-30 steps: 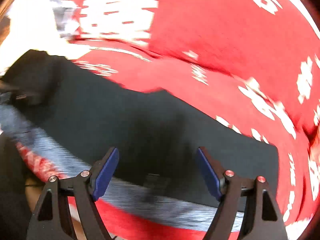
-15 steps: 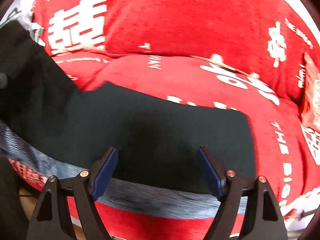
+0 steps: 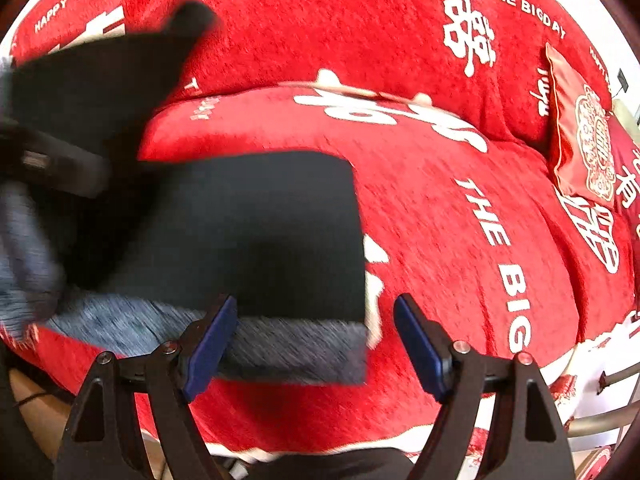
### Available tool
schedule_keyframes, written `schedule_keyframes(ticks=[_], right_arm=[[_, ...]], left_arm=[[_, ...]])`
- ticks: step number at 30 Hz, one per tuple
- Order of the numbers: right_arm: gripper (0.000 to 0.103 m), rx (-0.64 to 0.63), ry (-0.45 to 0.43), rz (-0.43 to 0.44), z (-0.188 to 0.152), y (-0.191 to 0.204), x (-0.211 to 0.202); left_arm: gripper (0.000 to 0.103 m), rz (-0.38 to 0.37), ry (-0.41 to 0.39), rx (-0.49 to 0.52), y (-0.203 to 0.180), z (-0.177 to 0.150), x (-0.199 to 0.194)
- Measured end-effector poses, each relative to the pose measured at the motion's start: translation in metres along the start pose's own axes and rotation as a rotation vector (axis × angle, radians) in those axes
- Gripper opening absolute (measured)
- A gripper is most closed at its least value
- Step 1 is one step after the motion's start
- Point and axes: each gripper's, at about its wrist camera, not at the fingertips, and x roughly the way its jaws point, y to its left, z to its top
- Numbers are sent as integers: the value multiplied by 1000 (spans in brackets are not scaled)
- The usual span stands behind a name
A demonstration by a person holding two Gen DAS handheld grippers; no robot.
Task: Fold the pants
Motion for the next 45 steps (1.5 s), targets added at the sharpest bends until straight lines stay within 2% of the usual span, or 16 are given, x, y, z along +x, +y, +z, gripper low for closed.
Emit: schedule_keyframes(ticks=[3,5,7,9,12,15,19,22,25,27,30,34,38,40,43,45], right_arm=[[83,20,7,24,-15,-13,0],[83,37,7,46,-21,-18,-1],[83,45,11,62,-27,-22,-2],[83,51,6,93,-30,-24,-3],[83,53,-4,121,-32,-25,-6],[83,52,-22,156,-34,-27,-13],[83,33,-41,160,-36,-34,-23],[85,61,-77,193,-35,-45,-35],[85,144,-85,271,-24,-54,-35],[85,173,-78,314,-12,-53,-28],[85,170,-44,376,10,-36,-11],[85,127,23,410,30,-6,11],[85,70,43,444,39,20,21],[68,29,32,477,43,35,15],[32,-31,40,377,43,51,16],[20,10,33,392,47,45,11]], left_arm=[[23,34,85,-26,-7,11,46],[29,4,83,-72,-4,13,55],[46,-19,58,-77,-4,11,50],[79,-93,72,-65,-9,10,47],[80,-78,53,-60,-10,10,34],[81,-157,-7,-55,-2,2,1],[81,-188,-96,-92,33,-17,-35],[94,-90,-139,-167,72,-35,-35],[96,60,-156,-263,107,-55,-22],[95,104,-150,-332,129,-71,-11],[96,126,-151,-462,161,-96,0],[96,84,-156,-598,193,-123,10],[96,93,-144,-624,200,-133,23],[96,101,-144,-625,196,-134,28],[96,143,-156,-585,189,-131,28],[96,123,-158,-569,187,-129,24]])
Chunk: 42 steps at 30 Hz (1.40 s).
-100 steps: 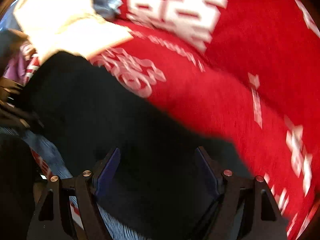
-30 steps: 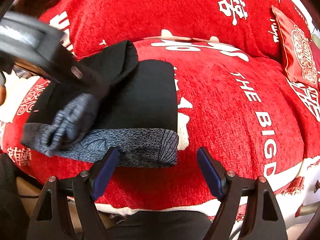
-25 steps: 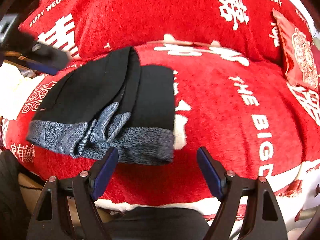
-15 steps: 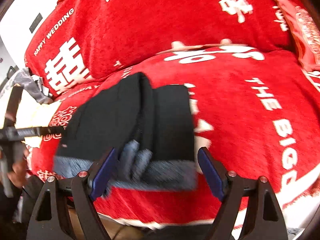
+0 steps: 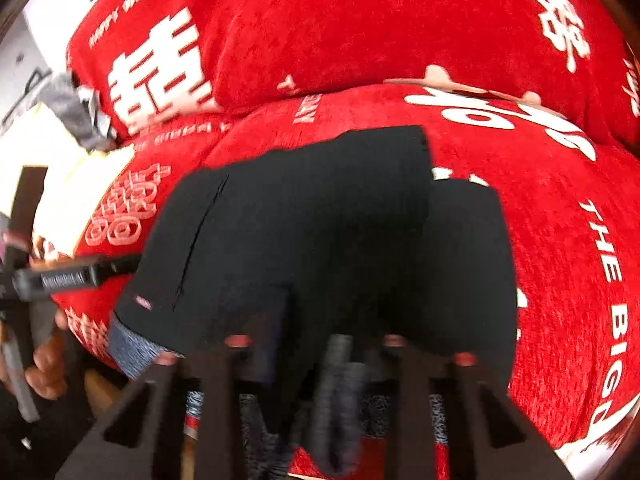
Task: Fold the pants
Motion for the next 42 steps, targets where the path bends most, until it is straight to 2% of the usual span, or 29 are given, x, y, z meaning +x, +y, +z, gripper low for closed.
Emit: schedule_keyframes(ticks=[3,7,10,12,14,17,19,20,22,23,25,26,29,32,34,37,39,42], right_arm=[[19,26,-79,80,7,0,-34],[18,-21,-167,37,11,12,-75],[18,33,-221,14,14,-9,-96],[18,56,-199,-44,15,-24,-89],[18,101,-124,-114,10,-47,-67],[20,159,-45,-140,1,-70,-34],[31,162,-60,-139,-1,-74,-32],[32,172,-65,-136,0,-74,-33],[48,182,-72,-145,3,-74,-39],[53,173,-90,-176,4,-73,-45],[76,138,-139,-267,9,-68,-59],[78,111,-187,-318,13,-62,-68],[80,46,-262,-345,25,-48,-80],[80,-21,-226,-279,43,-36,-64],[80,-47,-149,-254,56,-35,-36],[80,-29,-56,-221,65,-44,0],[83,-34,-2,-237,66,-50,21],[88,-38,6,-264,65,-55,35]], left_arm=[[96,-90,15,-8,-3,5,-9],[96,-139,-13,37,-25,9,-29],[96,-179,-21,75,-44,12,-37],[96,-168,-13,99,-56,14,-33],[96,-151,17,114,-66,13,-22],[96,-127,82,128,-77,8,0],[96,-125,85,129,-80,6,2],[96,-126,80,128,-81,7,0],[96,-145,61,123,-82,11,-9],[96,-154,53,121,-83,12,-12],[96,-181,25,118,-86,19,-21],[96,-191,16,120,-88,21,-24],[96,-212,-1,147,-108,35,-25],[96,-199,-25,223,-136,48,-16],[96,-147,-25,241,-143,56,-3],[96,-108,8,243,-147,65,17],[96,-89,13,266,-152,67,25],[97,-62,7,295,-158,66,33]])
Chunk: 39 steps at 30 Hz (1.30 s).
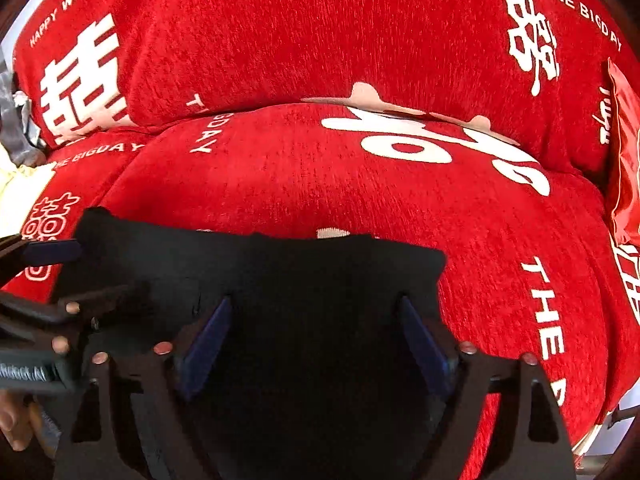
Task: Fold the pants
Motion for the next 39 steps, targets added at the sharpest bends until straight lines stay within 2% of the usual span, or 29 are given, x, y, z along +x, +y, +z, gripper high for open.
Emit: schedule_keyframes(ticks=[3,5,8,11,17,20,27,35,39], right_arm=[[88,19,11,21,0,-6,2],[88,5,7,-2,0,-4,-8],[88,-18,-53,-47,-4,5,-32],[88,-30,-81,-48,-5,13,-43],[88,-29,-23,-28,-1,27,-24],[89,-36,-1,-54,-9,31,-16],[89,-48,-8,-71,-47,33,-42],[93,-73,-64,-111,-112,40,-78],[95,-94,-42,-117,-127,38,-85]], left_arm=[[97,-12,1,-8,2,2,1],[97,-3,-17,7,-1,1,-8],[97,0,-66,7,2,-5,-23],[97,0,-82,-47,14,-12,-30],[97,3,-76,-101,30,-24,-36],[97,9,-60,-102,31,-32,-35],[97,-13,-10,-95,27,-63,-27],[99,-83,-5,-123,37,-107,-35],[99,-111,-6,-114,41,-124,-44]])
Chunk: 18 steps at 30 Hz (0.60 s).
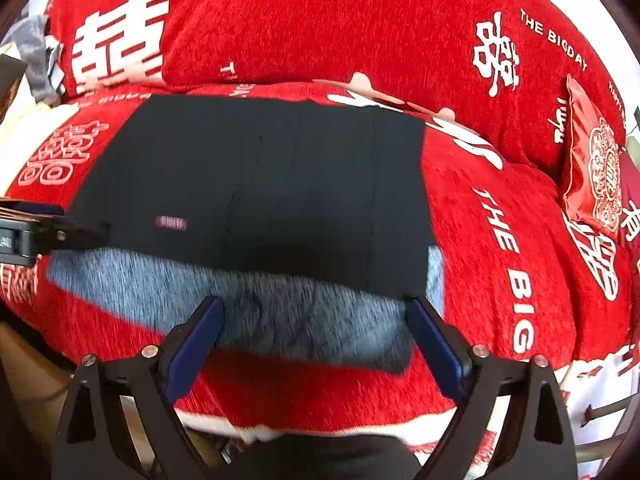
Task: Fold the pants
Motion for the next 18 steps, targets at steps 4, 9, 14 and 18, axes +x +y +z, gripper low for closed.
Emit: schedule_keyframes(ticks=[4,9,14,18], right_arm=[[95,93,-71,20,4,-27,-15],[95,272,-56,111,26,-75,18],[103,392,44,303,34,-91,70],[103,456,60,428,29,-89,87]], left_arm=[[99,-4,-46,-51,14,9,-13],[99,-76,26,-158,30,31,14],[102,-149,40,-190,31,36,29],[103,-173,52,-180,22,39,42]])
